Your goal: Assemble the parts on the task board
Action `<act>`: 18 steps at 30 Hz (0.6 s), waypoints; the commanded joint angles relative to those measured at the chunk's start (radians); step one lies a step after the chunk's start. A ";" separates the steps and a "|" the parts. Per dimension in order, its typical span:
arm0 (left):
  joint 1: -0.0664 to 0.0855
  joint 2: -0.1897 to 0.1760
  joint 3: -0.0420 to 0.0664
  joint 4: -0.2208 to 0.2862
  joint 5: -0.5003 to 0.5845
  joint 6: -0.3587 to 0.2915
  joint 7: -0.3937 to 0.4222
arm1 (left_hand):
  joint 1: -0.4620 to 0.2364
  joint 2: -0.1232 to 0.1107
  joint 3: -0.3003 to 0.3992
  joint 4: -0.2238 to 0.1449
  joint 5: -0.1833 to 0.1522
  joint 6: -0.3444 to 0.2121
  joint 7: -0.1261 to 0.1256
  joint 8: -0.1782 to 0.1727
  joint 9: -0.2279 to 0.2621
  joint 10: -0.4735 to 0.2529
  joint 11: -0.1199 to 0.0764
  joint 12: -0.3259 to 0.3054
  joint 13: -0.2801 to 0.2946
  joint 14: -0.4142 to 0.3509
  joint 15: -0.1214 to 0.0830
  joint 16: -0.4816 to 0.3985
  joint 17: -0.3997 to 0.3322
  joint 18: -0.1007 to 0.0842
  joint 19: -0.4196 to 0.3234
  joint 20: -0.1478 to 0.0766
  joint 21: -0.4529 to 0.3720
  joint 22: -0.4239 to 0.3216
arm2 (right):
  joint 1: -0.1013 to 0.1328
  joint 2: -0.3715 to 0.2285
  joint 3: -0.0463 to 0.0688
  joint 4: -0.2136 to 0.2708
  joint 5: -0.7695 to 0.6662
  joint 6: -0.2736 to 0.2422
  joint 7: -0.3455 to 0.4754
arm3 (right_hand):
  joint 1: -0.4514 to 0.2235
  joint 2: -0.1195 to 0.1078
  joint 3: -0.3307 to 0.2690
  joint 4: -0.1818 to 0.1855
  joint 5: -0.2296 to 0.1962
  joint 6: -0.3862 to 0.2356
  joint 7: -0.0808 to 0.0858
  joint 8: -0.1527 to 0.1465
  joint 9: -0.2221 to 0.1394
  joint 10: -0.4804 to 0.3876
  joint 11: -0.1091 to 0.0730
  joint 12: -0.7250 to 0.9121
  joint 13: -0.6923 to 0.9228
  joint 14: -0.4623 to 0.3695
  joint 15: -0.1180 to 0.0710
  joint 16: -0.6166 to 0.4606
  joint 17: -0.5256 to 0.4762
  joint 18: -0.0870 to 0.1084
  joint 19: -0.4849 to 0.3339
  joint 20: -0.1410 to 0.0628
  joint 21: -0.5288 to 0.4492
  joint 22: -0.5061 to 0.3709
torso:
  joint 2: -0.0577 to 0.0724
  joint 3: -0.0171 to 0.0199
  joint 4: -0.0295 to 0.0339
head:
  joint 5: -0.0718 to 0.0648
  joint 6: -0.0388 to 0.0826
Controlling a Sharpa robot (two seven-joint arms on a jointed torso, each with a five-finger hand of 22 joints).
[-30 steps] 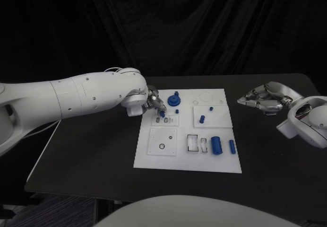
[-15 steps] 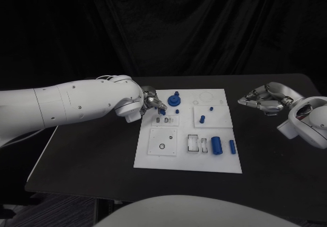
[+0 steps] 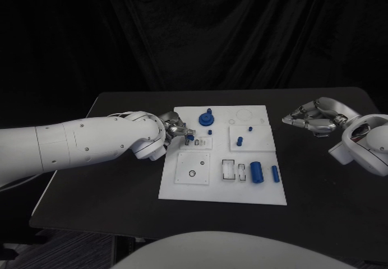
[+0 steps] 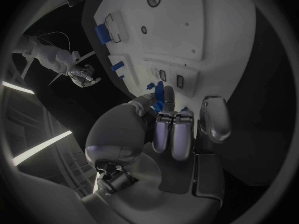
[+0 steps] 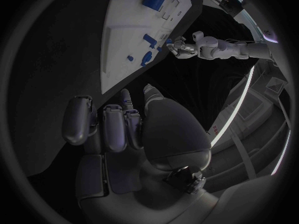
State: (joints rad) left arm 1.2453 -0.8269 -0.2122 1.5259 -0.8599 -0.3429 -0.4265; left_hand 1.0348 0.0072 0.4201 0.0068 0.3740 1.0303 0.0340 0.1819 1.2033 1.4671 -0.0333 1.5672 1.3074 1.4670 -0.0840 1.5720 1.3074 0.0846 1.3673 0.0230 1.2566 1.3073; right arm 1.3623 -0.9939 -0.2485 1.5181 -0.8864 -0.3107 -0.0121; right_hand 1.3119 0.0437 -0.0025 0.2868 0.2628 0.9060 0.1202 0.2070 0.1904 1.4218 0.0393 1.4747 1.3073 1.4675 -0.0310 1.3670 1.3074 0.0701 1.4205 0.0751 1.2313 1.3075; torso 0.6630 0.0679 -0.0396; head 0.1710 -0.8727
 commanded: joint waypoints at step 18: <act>-0.037 0.012 0.001 0.000 -0.008 -0.116 0.071 | -0.009 0.007 0.012 0.013 -0.004 -0.003 -0.006 0.009 0.009 0.104 -0.009 0.004 0.263 0.104 -0.007 -0.001 0.263 0.007 -0.009 0.000 -0.009 0.023 | -0.006 -0.001 0.001 0.001 0.000 -0.002 -0.013 | 0.008 0.005 0.000 -0.005 0.004 0.008 0.001 -0.004 -0.001 -0.005 0.002 -0.005 0.098 0.047 0.000 -0.005 0.084 0.017 -0.005 0.000 -0.004 0.054 | 0.000 -0.0019 -0.0006 | 0.006 0.000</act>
State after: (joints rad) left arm 1.2098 -0.8172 -0.2118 1.5267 -0.8644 -0.4513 -0.3696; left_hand 1.0256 0.0084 0.4324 0.0138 0.3736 1.0326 0.0323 0.1869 1.2106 1.4670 -0.0332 1.5672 1.3074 1.4670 -0.0840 1.5720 1.3075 0.0844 1.3673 0.0231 1.2523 1.3073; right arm 1.3589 -0.9941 -0.2486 1.5182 -0.8864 -0.3109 -0.0122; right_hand 1.3119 0.0437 -0.0025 0.2868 0.2627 0.9060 0.1202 0.2070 0.1906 1.4218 0.0393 1.4748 1.3073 1.4675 -0.0310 1.3669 1.3074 0.0701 1.4205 0.0751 1.2313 1.3074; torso 0.6630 0.0665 -0.0404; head 0.1762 -0.8727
